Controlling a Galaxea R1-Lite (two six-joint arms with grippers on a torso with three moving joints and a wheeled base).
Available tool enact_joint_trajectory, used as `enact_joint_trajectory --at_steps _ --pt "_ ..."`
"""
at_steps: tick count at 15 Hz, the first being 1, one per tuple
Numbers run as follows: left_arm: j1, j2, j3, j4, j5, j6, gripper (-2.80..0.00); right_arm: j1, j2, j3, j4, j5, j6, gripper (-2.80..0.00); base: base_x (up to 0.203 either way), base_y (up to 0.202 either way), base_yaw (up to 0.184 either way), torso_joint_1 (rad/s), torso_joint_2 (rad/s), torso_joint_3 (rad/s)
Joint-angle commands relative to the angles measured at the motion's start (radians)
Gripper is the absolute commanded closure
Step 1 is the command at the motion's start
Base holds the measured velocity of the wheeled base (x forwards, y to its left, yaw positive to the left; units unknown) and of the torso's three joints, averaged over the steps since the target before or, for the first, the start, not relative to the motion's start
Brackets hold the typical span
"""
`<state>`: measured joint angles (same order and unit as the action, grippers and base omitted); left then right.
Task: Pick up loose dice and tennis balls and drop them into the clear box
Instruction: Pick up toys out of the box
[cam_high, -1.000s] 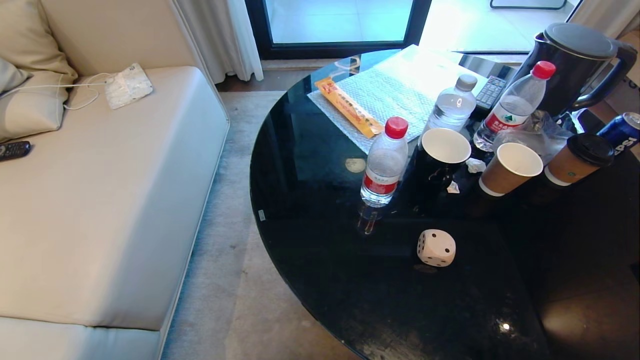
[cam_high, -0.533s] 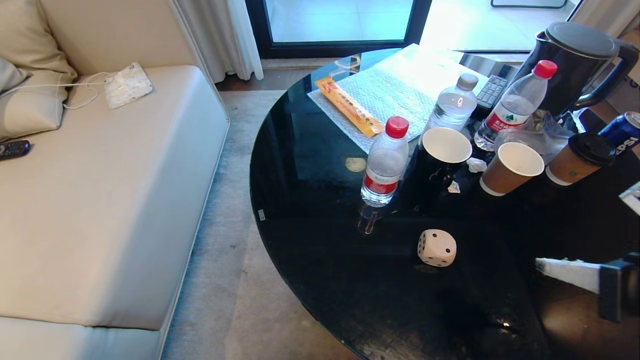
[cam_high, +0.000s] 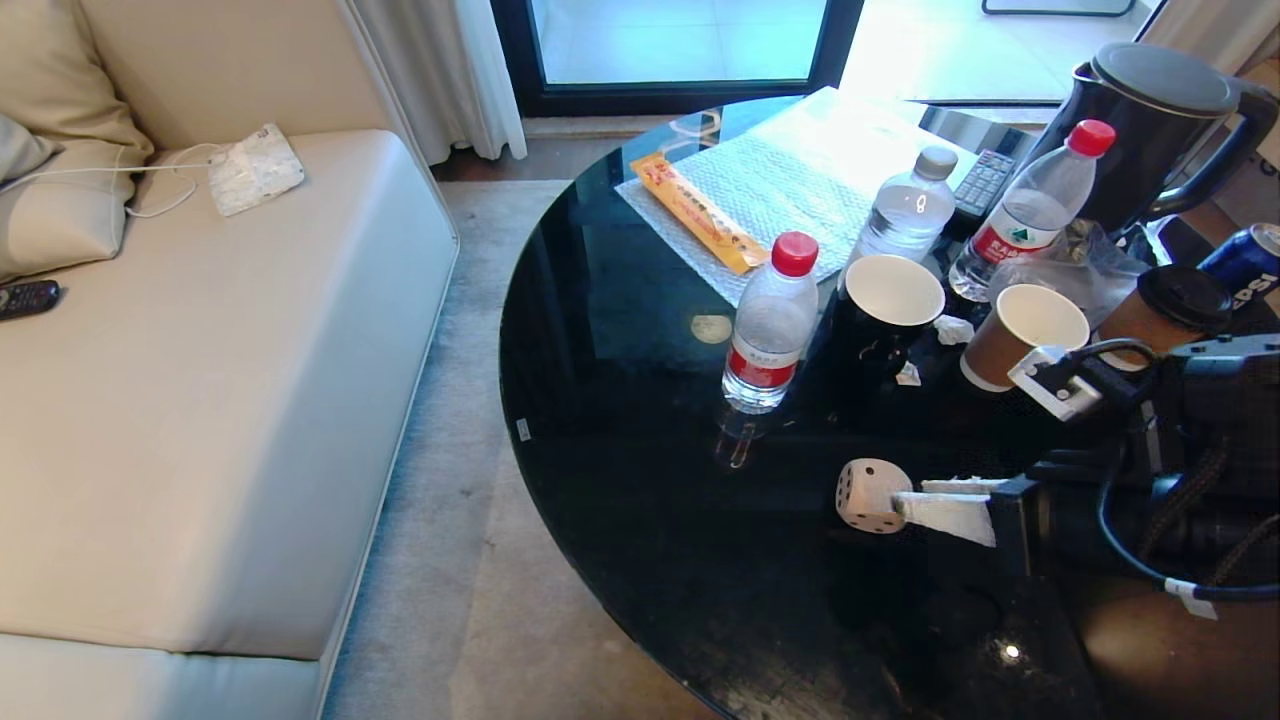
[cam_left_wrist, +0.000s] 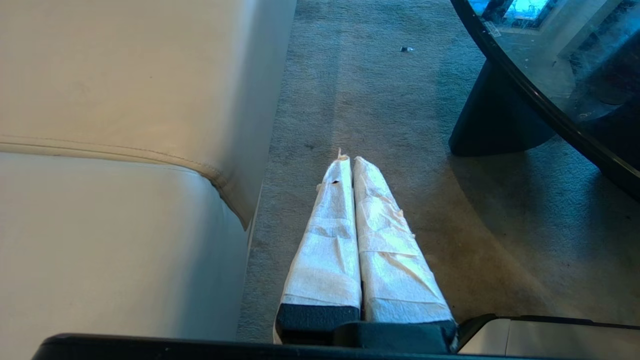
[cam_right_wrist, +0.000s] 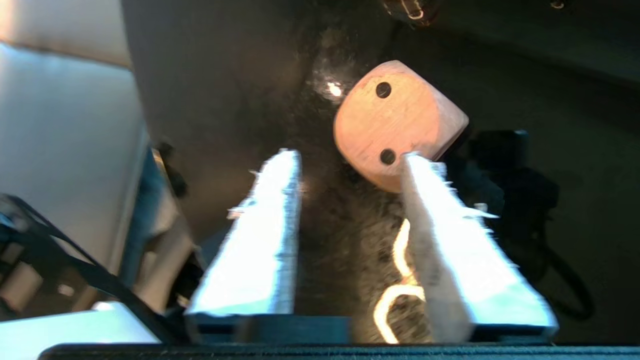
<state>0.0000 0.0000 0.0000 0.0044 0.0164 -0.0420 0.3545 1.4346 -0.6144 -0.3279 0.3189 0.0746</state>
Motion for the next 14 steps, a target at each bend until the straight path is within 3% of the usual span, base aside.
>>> enact_joint_trajectory --at_steps 1,9,14 --pt "0.0 0.0 0.0 0.0 0.0 -0.001 0.0 0.0 0.056 -0.014 -0.004 0.003 -0.033 -2.8 0.0 0.0 0.0 0.0 0.0 0.0" --pt "0.0 0.0 0.0 0.0 0.0 -0.001 0.0 -0.014 0.14 -0.059 -0.138 0.006 -0.074 -2.8 0.0 0.0 0.0 0.0 0.0 0.0" --pt "0.0 0.0 0.0 0.0 0.0 -0.001 0.0 -0.12 0.153 -0.03 -0.097 0.064 -0.279 -2.8 0.0 0.0 0.0 0.0 0.0 0.0"
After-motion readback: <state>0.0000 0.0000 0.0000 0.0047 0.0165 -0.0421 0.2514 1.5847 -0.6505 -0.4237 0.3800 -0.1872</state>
